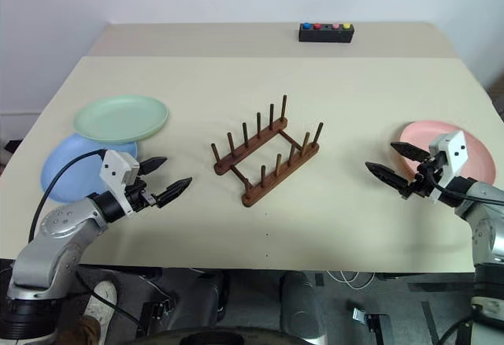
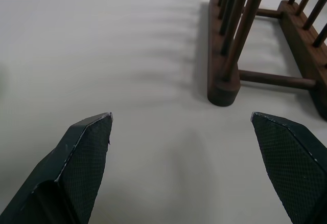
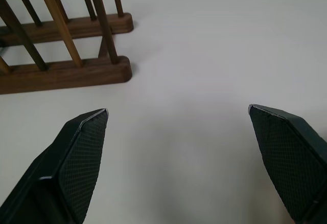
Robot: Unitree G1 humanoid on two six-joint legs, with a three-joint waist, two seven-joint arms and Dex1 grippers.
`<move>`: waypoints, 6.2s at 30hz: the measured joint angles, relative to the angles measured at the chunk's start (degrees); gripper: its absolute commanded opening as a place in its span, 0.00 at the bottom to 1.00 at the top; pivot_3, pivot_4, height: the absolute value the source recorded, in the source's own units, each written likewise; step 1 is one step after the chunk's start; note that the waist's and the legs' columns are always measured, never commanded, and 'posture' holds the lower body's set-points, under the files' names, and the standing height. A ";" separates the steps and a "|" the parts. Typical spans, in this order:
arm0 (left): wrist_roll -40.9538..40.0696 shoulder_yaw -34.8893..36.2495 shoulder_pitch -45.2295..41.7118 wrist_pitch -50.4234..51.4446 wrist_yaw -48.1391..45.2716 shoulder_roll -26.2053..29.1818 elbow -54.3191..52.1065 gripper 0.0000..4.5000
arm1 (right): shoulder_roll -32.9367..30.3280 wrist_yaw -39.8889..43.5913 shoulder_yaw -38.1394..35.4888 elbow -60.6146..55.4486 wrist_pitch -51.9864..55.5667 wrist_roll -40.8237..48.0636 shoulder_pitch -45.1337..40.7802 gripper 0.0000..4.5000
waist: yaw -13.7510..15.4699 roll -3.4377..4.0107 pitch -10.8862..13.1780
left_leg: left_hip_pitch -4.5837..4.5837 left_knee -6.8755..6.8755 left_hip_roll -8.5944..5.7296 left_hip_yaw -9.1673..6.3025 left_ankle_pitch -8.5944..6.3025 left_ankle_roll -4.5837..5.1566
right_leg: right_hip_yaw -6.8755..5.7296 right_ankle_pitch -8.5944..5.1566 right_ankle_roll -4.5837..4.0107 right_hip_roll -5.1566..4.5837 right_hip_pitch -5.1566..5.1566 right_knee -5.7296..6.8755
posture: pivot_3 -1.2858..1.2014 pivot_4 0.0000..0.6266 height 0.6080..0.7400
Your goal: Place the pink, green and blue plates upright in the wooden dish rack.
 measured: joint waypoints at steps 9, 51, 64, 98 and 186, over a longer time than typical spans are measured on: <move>-1.90 0.02 1.37 1.35 -0.74 0.94 -2.33 0.99 | 0.70 -1.64 0.32 0.00 -1.59 -0.21 -0.66 1.00 | -0.14 -0.02 0.01 | 0.01 0.00 0.01 0.00 0.00 0.00 | 0.00 0.00 0.00 0.00 -0.01 0.01 | 0.52 0.24 0.96; 14.35 -25.20 -12.33 -6.96 -5.21 -7.78 11.30 0.17 | 4.92 -11.02 -5.32 -25.39 5.42 5.01 16.59 1.00 | 0.34 0.01 -0.05 | 0.05 0.10 -0.01 0.00 -0.01 0.01 | -0.01 -0.01 0.00 -0.01 0.12 -0.01 | 0.52 0.24 0.96; 14.49 -26.47 -27.89 -12.90 -18.53 -8.31 28.70 0.17 | 8.60 -12.48 -2.03 -23.42 3.39 3.66 13.36 1.00 | 0.40 -0.02 -0.03 | -0.04 0.08 -0.02 -0.01 0.00 0.02 | -0.03 0.00 0.02 0.01 0.03 0.00 | 0.52 0.24 0.96; 10.75 -21.63 -18.08 -5.93 -22.48 -6.24 17.94 0.01 | 8.03 -13.82 2.47 -26.40 3.20 -0.69 20.53 0.01 | 0.30 -0.09 0.02 | 0.07 0.09 0.00 -0.06 -0.02 0.03 | -0.03 -0.04 0.04 0.00 0.11 0.07 | 0.52 0.24 0.96; 8.66 -24.33 -20.05 -9.58 -19.93 -11.12 14.88 0.00 | -2.57 -20.25 1.18 -7.65 11.96 -13.68 7.17 0.47 | 0.09 -0.22 -0.05 | 0.08 0.10 -0.02 -0.04 -0.01 0.04 | -0.02 -0.01 0.04 0.01 0.14 0.05 | 0.52 0.24 0.96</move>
